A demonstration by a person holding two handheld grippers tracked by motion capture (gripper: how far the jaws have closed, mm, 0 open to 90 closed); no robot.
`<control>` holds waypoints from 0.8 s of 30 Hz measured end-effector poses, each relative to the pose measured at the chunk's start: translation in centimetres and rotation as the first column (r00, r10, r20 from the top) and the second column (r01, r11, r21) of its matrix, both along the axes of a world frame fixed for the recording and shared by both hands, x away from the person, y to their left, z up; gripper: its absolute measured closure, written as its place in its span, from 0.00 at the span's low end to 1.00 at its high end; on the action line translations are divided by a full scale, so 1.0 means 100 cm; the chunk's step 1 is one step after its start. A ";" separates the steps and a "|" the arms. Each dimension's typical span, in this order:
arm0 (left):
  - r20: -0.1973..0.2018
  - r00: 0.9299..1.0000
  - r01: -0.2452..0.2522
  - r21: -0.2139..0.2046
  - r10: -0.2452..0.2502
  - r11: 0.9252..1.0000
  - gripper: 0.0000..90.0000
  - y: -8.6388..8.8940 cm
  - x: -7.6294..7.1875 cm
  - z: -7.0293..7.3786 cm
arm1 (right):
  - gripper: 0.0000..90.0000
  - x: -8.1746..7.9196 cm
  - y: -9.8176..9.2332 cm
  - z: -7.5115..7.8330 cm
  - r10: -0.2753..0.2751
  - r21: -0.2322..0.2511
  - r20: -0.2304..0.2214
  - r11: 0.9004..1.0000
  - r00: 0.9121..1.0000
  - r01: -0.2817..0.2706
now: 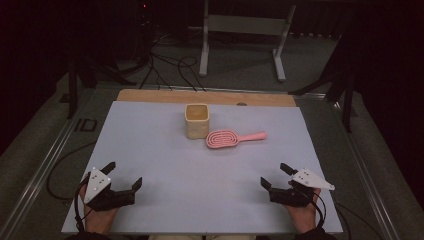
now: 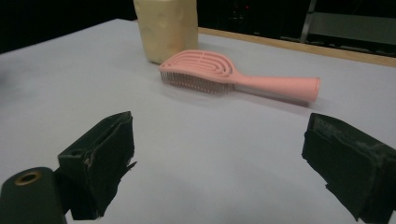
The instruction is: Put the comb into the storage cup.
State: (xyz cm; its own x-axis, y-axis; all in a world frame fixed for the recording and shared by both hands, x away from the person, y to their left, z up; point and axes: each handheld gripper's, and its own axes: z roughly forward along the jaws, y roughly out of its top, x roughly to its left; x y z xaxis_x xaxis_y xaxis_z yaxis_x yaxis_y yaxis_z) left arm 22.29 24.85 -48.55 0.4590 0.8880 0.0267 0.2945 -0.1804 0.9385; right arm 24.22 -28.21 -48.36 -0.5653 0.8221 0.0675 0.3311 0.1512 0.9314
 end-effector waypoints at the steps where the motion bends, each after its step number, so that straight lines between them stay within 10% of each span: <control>1: 0.003 1.000 -0.003 0.003 0.003 1.000 0.00 0.000 0.000 0.000 | 0.10 0.000 0.000 0.000 0.000 0.000 0.000 1.000 1.000 0.000; 24: -0.017 0.999 -0.038 -0.014 0.038 0.999 0.00 0.004 0.000 -0.005 | 0.10 0.030 0.032 0.031 0.046 -0.036 0.002 0.998 0.999 -0.045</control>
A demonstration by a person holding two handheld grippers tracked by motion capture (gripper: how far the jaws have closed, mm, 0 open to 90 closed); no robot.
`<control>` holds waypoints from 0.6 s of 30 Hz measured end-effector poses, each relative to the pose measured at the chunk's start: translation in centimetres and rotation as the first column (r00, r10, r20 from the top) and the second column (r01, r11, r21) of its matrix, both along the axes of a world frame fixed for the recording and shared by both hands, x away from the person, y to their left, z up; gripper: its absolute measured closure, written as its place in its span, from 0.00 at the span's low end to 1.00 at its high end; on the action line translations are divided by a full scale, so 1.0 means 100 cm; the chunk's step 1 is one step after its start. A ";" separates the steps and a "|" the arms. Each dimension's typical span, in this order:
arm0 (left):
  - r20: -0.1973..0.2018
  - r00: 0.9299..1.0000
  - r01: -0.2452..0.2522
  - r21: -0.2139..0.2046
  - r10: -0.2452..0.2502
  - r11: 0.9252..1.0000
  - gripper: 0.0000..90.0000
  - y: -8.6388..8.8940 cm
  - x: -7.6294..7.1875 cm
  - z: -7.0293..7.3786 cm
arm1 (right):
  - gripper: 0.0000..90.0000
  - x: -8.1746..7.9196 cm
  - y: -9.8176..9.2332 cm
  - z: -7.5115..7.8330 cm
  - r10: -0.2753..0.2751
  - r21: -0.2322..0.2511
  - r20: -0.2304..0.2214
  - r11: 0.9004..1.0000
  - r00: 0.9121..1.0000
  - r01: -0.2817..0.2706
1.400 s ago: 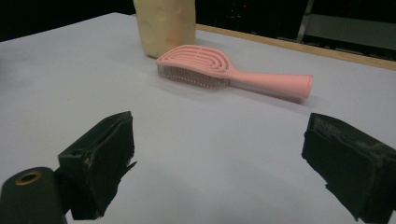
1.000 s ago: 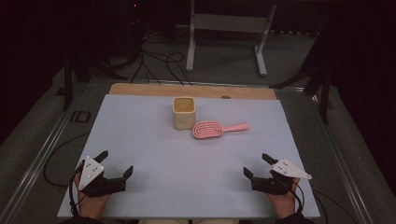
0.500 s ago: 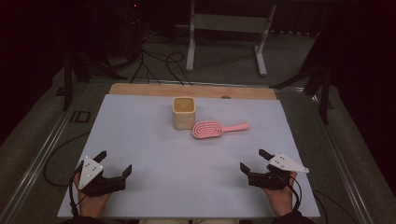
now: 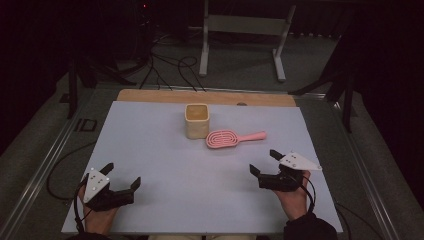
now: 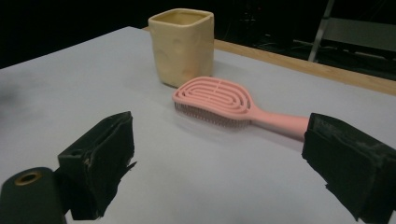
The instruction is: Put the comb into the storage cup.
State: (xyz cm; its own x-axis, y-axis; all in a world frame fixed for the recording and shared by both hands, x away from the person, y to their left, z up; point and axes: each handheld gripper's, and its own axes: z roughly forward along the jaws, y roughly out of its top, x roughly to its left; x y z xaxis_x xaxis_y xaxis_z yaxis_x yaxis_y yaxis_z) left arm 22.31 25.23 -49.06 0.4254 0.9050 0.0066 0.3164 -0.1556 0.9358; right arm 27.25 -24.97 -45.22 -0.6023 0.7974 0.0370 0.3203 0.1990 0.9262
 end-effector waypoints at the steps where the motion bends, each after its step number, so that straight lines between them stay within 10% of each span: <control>1: 0.000 1.000 0.000 0.000 0.000 1.000 0.00 0.000 0.000 0.000 | 0.10 0.000 0.000 0.000 0.000 0.000 0.000 1.000 1.000 0.000; 18: -0.001 1.000 0.000 0.005 0.000 1.000 0.00 -0.001 0.001 -0.001 | 0.10 0.023 0.016 0.006 -0.023 0.024 -0.045 0.999 0.999 0.024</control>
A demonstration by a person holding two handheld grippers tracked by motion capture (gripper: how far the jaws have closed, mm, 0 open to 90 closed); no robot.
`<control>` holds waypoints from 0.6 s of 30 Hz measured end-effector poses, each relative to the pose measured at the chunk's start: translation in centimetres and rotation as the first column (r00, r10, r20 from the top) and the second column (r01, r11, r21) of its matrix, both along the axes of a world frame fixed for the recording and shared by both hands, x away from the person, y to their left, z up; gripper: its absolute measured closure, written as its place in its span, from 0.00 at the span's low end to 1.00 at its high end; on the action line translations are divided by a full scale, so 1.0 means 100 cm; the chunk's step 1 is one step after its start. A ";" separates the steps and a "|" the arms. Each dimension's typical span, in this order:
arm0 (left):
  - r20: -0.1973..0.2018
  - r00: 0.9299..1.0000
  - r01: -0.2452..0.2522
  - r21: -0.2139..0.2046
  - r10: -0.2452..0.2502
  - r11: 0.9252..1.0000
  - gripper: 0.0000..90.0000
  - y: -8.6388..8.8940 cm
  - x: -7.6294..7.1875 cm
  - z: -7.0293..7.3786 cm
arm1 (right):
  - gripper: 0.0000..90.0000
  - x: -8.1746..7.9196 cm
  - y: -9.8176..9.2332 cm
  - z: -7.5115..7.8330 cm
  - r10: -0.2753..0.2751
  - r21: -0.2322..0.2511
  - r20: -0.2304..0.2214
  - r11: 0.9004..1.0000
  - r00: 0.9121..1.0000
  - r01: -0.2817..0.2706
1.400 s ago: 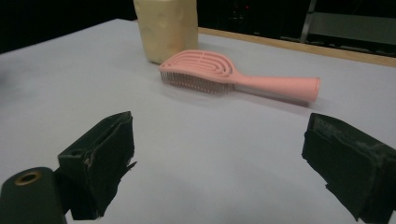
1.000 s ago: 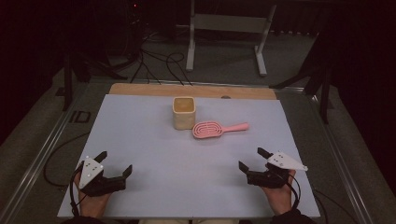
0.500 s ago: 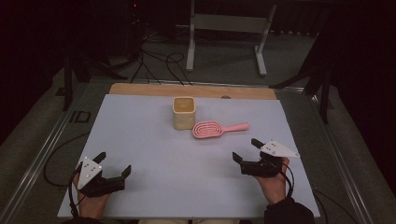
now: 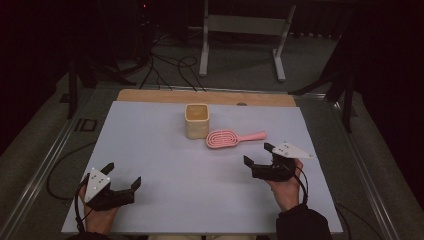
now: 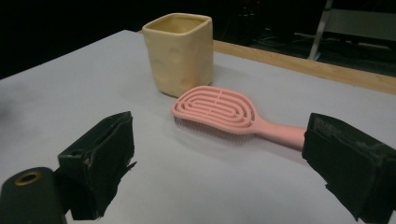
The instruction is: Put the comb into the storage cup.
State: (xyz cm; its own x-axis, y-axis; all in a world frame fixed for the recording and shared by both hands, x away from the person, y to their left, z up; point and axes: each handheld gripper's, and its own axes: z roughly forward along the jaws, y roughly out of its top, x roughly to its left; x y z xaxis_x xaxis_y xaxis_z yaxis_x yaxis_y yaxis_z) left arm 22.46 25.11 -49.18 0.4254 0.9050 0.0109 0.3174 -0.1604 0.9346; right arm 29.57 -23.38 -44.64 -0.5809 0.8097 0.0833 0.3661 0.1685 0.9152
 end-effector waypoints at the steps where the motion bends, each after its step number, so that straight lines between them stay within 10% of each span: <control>1: 0.000 1.000 0.000 0.000 0.000 1.000 0.00 0.000 0.000 0.000 | 0.10 0.000 0.000 0.000 0.000 0.000 0.000 1.000 1.000 0.000; 18: 0.003 1.000 -0.007 -0.001 0.007 1.000 0.00 0.000 0.000 0.000 | 0.10 0.029 0.026 0.014 0.007 -0.026 -0.013 1.000 1.000 -0.007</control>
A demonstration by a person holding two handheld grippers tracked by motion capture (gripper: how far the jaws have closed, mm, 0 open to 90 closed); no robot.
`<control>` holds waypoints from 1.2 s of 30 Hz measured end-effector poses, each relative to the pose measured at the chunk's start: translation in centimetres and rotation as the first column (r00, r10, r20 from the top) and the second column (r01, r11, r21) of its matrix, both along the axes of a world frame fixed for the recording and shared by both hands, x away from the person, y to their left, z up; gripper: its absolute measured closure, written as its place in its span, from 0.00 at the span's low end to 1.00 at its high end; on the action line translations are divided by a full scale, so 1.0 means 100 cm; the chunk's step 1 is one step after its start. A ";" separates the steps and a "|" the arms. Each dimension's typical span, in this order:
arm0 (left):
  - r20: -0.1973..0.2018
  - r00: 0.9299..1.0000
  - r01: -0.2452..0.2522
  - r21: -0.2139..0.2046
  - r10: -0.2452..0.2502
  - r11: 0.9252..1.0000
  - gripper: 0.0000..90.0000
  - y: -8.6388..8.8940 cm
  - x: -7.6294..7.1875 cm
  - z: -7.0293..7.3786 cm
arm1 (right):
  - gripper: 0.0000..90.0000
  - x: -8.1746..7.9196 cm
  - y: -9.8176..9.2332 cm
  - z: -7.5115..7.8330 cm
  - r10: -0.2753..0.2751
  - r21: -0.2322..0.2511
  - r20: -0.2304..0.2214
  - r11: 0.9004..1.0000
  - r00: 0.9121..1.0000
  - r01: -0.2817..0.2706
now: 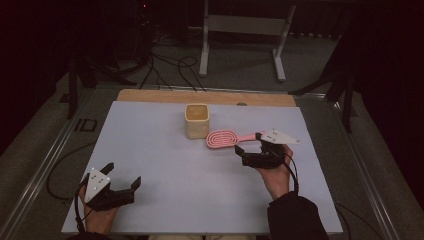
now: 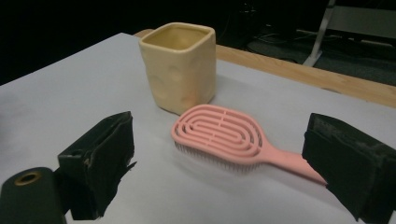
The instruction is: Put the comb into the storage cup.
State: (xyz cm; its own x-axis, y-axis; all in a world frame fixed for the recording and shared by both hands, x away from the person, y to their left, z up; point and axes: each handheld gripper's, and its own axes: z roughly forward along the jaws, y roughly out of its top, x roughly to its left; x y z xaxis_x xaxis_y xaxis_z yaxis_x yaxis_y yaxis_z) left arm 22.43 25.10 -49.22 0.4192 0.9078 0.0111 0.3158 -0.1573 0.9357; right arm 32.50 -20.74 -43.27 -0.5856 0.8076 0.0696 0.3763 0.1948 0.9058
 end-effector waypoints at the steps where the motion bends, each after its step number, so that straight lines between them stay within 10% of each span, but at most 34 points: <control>1: 0.000 1.000 0.000 0.000 0.000 1.000 0.00 0.000 0.000 0.000 | 0.10 0.001 0.002 0.001 -0.001 -0.004 0.004 1.000 1.000 0.001; 36: -0.001 1.000 0.006 0.013 -0.006 1.000 0.00 -0.001 0.002 -0.003 | 0.10 0.075 0.001 -0.010 -0.076 -0.036 -0.126 0.997 0.989 0.072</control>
